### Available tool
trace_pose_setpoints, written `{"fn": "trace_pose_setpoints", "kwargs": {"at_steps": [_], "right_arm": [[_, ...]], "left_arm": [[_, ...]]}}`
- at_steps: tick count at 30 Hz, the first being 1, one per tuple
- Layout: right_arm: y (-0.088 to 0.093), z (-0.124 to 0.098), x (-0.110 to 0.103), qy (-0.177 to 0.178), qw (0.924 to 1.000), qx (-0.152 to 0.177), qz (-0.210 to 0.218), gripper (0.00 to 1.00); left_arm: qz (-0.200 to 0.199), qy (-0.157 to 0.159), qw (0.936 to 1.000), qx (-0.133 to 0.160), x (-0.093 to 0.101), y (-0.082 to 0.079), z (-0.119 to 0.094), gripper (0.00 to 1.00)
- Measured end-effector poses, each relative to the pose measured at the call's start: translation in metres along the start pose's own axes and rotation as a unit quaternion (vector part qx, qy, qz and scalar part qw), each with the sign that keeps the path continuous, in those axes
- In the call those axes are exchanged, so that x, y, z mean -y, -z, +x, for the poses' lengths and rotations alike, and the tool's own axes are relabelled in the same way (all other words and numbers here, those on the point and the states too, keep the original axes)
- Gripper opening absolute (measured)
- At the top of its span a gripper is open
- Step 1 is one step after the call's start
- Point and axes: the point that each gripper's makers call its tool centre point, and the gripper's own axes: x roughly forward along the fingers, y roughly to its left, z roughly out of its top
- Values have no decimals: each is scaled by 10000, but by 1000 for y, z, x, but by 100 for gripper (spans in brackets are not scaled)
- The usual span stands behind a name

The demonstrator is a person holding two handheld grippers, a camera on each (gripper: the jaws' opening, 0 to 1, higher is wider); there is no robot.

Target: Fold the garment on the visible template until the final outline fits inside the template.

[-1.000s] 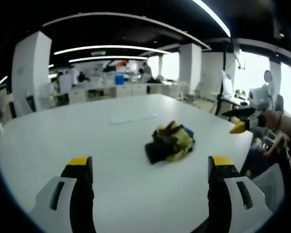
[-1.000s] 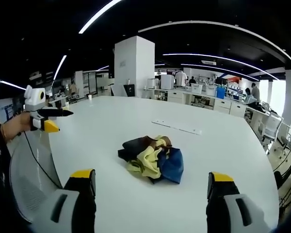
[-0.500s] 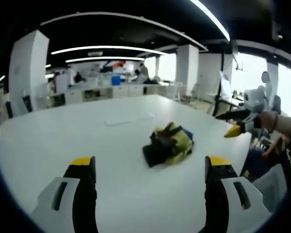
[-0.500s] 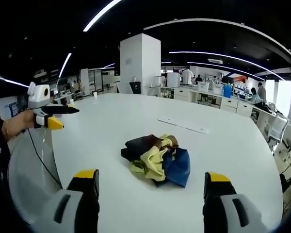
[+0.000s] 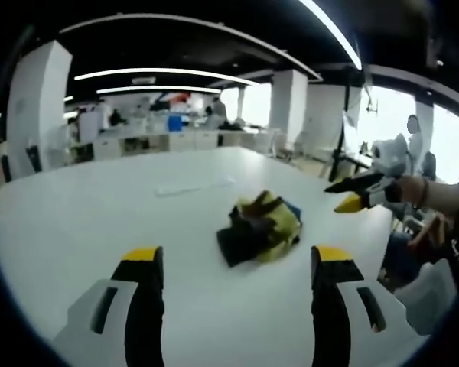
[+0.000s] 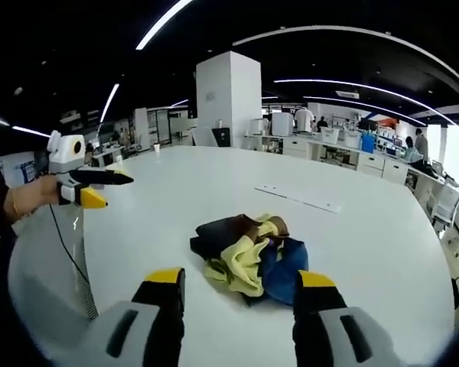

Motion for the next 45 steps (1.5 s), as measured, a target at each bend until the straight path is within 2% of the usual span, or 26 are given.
{"fn": "trace_pose_setpoints", "kwargs": {"at_steps": [5,11,20,34,37,45], "right_arm": [[-4,11,6,-27,9999,71,110,40],[1,25,17,98,9999,-76,43,30],[13,42,23,146,9995,-279,7,18],[36,63,34,203,9979,-572,227,11],[41,68,34,187,9976,-628,236,9],[43,73,34,166,9974,-630,313,5]], "left_arm": [[-39,178,9998,71,1,-2,12,64],[76,355,9992,186,2,-6,28,50],[174,633,9978,-33,10,6,57,46],[183,970,9947,-282,19,23,100,39],[216,1064,9932,-427,22,30,110,38],[323,1177,9916,-428,26,30,129,33]]}}
